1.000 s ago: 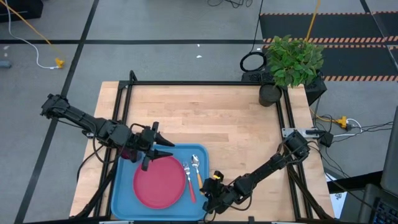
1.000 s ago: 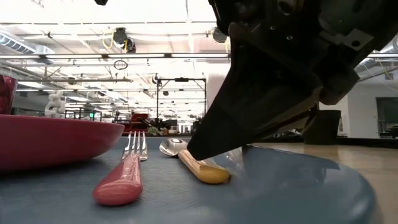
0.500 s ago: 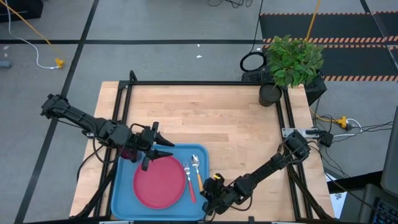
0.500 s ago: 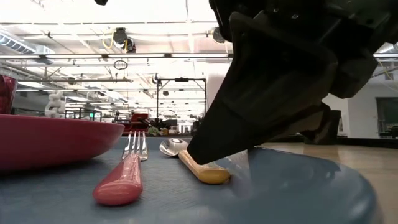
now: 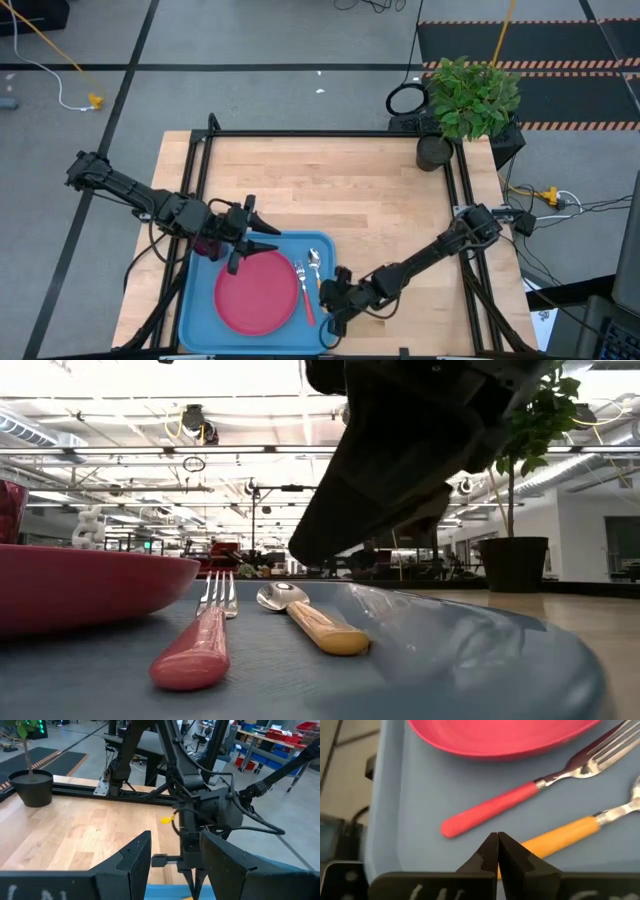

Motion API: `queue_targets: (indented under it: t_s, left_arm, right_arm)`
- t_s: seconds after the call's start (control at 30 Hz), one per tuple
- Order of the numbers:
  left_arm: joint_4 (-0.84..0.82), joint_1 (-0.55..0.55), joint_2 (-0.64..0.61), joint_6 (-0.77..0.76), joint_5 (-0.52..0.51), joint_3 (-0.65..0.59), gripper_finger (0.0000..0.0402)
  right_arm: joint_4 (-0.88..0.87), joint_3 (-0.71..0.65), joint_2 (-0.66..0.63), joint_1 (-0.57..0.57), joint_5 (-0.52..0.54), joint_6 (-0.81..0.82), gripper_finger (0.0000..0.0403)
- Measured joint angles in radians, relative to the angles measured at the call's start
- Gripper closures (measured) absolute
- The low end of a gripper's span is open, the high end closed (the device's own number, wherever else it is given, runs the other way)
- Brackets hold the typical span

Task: Pick and place plate/cup/fork/spoon on tray
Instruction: Put the yellow spoon on the blue serving tray to the right of the pink fork

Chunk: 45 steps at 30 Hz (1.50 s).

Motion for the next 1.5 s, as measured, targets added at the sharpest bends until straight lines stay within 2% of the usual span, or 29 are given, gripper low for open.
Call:
queue_targets:
  t_s: [0.27,0.37,0.47,0.57,0.7,0.93,1.5]
  left_arm:
    - [0.006,0.001,0.0,0.029,-0.001,0.0,0.0229]
    - [0.005,0.001,0.0,0.029,-0.001,0.0,0.0229]
    - [0.006,0.001,0.0,0.04,-0.001,0.0,0.0229]
    - [0.006,0.001,0.0,0.053,-0.004,0.0,0.0229]
    - [0.009,0.009,0.0,0.073,-0.033,0.0,0.0229]
    - [0.009,0.019,0.0,0.08,-0.045,0.0,0.0229]
    - [0.014,0.019,0.0,0.089,-0.044,0.0,0.0229]
  right_arm:
    - [-0.138,0.064,0.0,-0.032,-0.076,-0.252,0.0403]
    - [-0.164,0.082,0.0,-0.032,-0.078,-0.355,0.0403]
    - [-0.185,0.083,0.0,-0.032,-0.077,-0.391,0.0403]
    - [-0.185,0.083,0.009,-0.034,-0.068,-0.399,0.0403]
    - [-0.181,0.083,0.036,-0.045,0.001,-0.374,0.0403]
    - [-0.188,0.083,0.044,-0.047,0.003,-0.357,0.0403]
    - [-0.174,0.038,0.043,-0.014,0.02,-0.129,0.0403]
